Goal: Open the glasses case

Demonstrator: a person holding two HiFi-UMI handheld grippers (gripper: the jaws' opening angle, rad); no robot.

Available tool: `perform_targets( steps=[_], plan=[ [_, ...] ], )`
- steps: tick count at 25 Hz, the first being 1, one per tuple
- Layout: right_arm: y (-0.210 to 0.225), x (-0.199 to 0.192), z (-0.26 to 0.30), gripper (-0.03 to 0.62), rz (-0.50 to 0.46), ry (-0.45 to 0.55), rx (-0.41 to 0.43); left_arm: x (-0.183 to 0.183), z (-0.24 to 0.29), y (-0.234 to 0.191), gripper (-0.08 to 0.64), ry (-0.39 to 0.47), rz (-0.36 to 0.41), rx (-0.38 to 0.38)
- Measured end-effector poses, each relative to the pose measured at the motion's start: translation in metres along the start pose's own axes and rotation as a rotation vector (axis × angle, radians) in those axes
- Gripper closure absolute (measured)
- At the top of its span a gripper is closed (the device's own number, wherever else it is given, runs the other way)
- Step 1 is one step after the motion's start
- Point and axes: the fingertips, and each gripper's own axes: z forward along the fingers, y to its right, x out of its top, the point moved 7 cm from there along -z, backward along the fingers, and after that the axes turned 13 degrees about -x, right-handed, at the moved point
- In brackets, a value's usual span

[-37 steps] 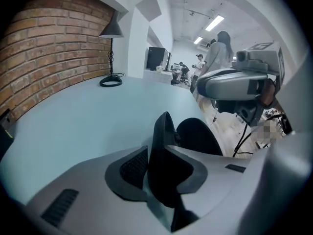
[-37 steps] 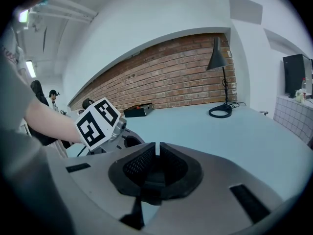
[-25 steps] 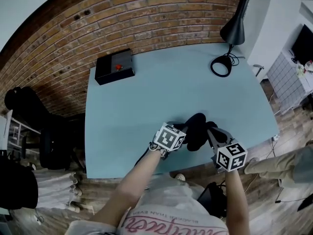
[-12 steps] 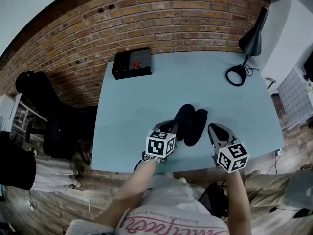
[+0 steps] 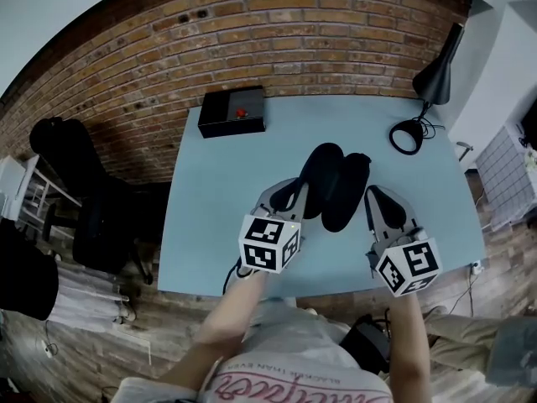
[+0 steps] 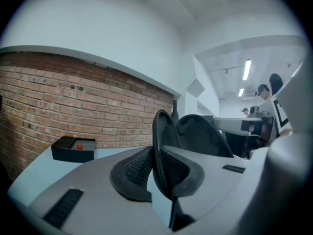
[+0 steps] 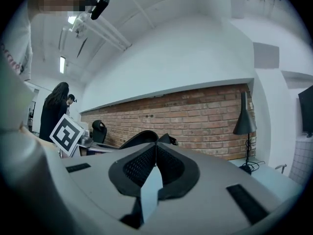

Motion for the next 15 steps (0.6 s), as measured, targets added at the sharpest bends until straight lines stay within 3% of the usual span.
perform_targets(
  steps=[7,15],
  plan=[
    [-0.002,0.016,-0.008,0.572,-0.068,0.086,-0.053,0.033,-0.007,0.008,0.523,0.126,0.109,0.0],
    [-0.001,0.018,-0.009,0.574,-0.079,0.097,-0.082,0.05,-0.009,0.016,0.523,0.164,0.168,0.009]
  ],
)
